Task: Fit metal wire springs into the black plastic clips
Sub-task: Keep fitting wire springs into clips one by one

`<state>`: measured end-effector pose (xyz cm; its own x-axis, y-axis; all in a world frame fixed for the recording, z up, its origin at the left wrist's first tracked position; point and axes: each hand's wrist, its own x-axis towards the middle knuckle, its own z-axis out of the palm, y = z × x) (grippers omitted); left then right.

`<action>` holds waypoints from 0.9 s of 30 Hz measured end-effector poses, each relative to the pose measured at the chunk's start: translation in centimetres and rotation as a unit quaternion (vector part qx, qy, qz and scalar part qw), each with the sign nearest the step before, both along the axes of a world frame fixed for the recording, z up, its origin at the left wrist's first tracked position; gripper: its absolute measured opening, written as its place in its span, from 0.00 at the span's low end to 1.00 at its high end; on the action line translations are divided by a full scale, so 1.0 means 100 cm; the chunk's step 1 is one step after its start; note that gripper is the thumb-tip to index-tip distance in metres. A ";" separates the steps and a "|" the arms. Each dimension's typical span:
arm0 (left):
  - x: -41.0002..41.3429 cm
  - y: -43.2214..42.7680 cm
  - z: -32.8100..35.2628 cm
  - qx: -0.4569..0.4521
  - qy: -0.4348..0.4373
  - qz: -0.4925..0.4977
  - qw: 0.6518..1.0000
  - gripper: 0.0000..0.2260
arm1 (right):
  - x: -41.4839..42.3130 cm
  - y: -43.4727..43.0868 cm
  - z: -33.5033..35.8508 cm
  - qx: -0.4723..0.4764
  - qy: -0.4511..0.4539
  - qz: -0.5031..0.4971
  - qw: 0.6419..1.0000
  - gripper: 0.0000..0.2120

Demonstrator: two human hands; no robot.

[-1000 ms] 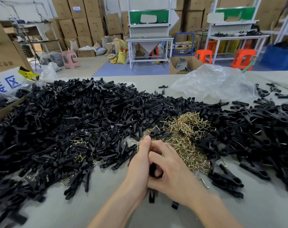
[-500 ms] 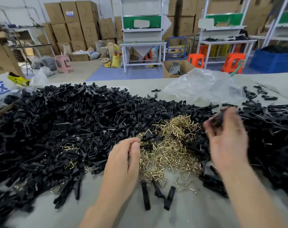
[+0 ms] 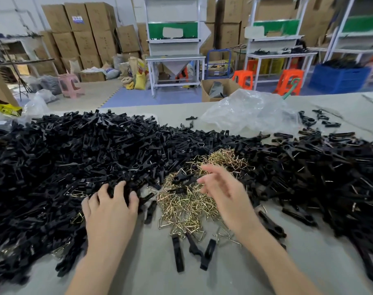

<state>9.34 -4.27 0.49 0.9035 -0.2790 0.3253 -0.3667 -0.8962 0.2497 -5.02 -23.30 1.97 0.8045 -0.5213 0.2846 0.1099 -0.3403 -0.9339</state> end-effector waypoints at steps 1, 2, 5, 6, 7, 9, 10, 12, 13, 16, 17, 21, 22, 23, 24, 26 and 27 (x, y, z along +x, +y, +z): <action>0.001 0.000 0.001 0.000 -0.002 -0.006 1.000 0.19 | 0.001 0.003 -0.006 -0.052 0.023 0.009 0.998 0.12; 0.001 -0.001 0.001 -0.005 -0.005 -0.013 1.000 0.17 | 0.001 0.004 -0.012 -0.088 0.038 0.013 0.995 0.12; -0.002 -0.002 0.001 -0.022 -0.020 -0.026 0.999 0.13 | 0.000 0.003 -0.021 -0.125 0.050 0.010 0.991 0.13; -0.003 -0.002 0.002 -0.026 -0.026 -0.030 0.999 0.13 | 0.000 0.003 -0.021 -0.122 0.052 0.008 0.991 0.13; -0.002 -0.002 0.003 -0.031 -0.030 -0.036 0.998 0.12 | 0.000 0.002 -0.022 -0.119 0.053 0.006 0.991 0.13; -0.001 -0.002 0.005 -0.049 -0.034 -0.053 0.997 0.12 | 0.001 0.001 -0.023 -0.120 0.059 0.000 0.991 0.14; -0.001 -0.003 0.006 -0.066 -0.034 -0.063 0.995 0.12 | 0.001 0.001 -0.023 -0.122 0.060 -0.001 0.991 0.13; -0.003 -0.003 0.009 -0.119 -0.038 -0.083 0.989 0.12 | 0.002 0.001 -0.023 -0.124 0.058 -0.002 0.990 0.13; -0.005 -0.004 0.010 -0.152 -0.044 -0.088 0.984 0.12 | 0.002 0.002 -0.023 -0.123 0.057 -0.001 0.991 0.14; -0.007 -0.004 0.013 -0.214 -0.056 -0.095 0.971 0.11 | 0.003 0.003 -0.022 -0.117 0.062 -0.003 0.991 0.14; -0.006 -0.003 0.012 -0.225 -0.052 -0.094 0.968 0.11 | 0.003 0.003 -0.022 -0.117 0.064 -0.005 0.991 0.14; -0.003 -0.001 0.008 -0.251 -0.039 -0.078 0.964 0.09 | 0.003 0.004 -0.022 -0.132 0.059 -0.009 0.989 0.14; -0.004 -0.001 0.010 -0.257 -0.051 -0.069 0.963 0.09 | 0.002 0.004 -0.021 -0.138 0.056 -0.010 0.989 0.15; -0.004 -0.001 0.011 -0.268 -0.066 -0.063 0.959 0.09 | 0.002 0.004 -0.021 -0.143 0.050 -0.012 0.988 0.15; -0.005 -0.001 0.013 -0.283 -0.081 -0.064 0.954 0.10 | 0.002 0.005 -0.021 -0.147 0.040 -0.017 0.988 0.15; -0.010 -0.001 0.016 -0.325 -0.089 -0.090 0.937 0.11 | 0.001 0.006 -0.018 -0.134 0.024 -0.031 0.990 0.14; -0.014 -0.003 0.018 -0.348 -0.076 -0.114 0.928 0.11 | 0.002 0.006 -0.015 -0.105 0.017 -0.034 0.994 0.14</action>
